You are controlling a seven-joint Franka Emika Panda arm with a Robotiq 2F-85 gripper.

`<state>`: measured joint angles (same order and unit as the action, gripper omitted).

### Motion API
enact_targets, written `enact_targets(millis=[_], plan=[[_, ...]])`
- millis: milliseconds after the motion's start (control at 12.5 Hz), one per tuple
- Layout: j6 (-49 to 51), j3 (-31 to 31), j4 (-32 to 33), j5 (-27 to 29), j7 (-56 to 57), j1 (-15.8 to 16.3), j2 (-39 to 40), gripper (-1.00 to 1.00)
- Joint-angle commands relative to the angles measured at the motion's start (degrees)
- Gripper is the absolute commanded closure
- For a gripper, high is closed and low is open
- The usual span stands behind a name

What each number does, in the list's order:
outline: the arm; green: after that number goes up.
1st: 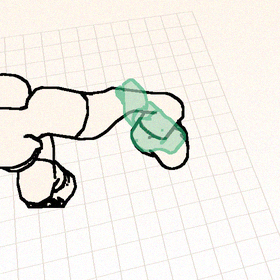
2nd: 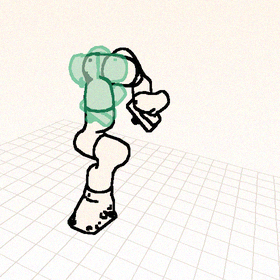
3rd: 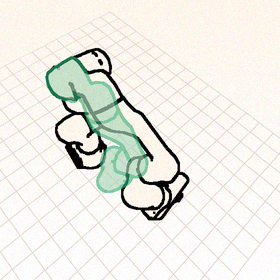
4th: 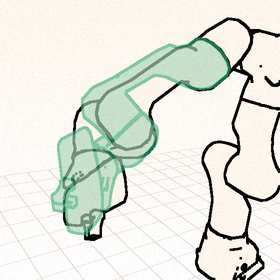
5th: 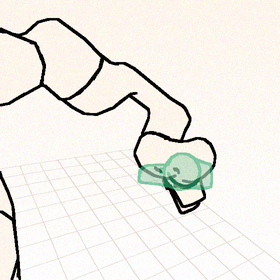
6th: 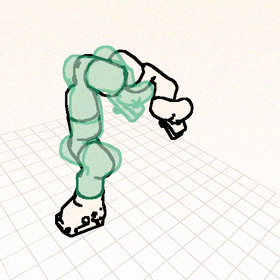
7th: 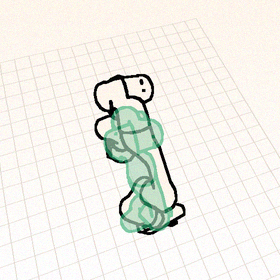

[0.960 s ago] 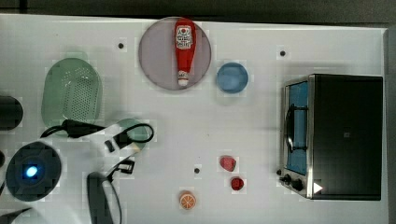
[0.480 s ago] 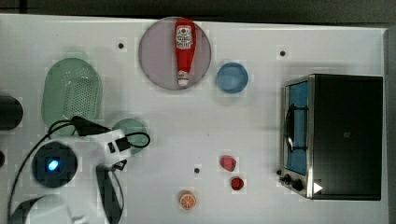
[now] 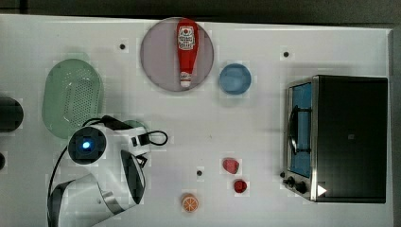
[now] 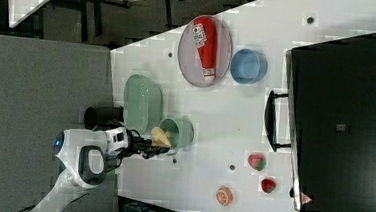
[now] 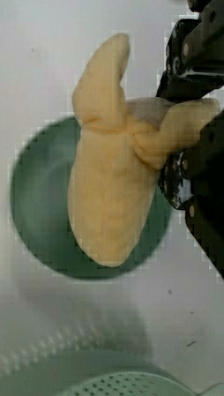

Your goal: Pick Banana and place it in mug.

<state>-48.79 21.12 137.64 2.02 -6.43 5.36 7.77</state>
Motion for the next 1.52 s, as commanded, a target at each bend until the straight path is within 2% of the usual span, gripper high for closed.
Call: enact_targets(millis=[80, 160, 240, 480, 960, 1120, 1360, 1520], plan=[[-2.5, 0.6, -1.0, 1.2, -5.2, -0.8, -2.7, -0.47], [-2.8, 0.5, -1.0, 1.2, -5.2, -0.9, -2.5, -0.69], [-2.9, 0.4, -1.1, 1.2, -5.2, -0.9, -2.5, -1.00], [-2.5, -1.7, -3.7, 2.2, -5.4, -1.3, -5.0, -1.00], [24.1, -12.9, -17.7, 1.7, -3.5, -2.4, -16.0, -1.00], [32.3, -16.8, -23.1, -1.0, -3.3, -2.7, -17.7, -1.00], [41.4, -21.8, -29.5, -2.5, -3.3, -3.1, -18.7, -1.00], [43.7, -24.9, -30.8, -2.4, -3.3, -3.1, -18.9, -1.00]])
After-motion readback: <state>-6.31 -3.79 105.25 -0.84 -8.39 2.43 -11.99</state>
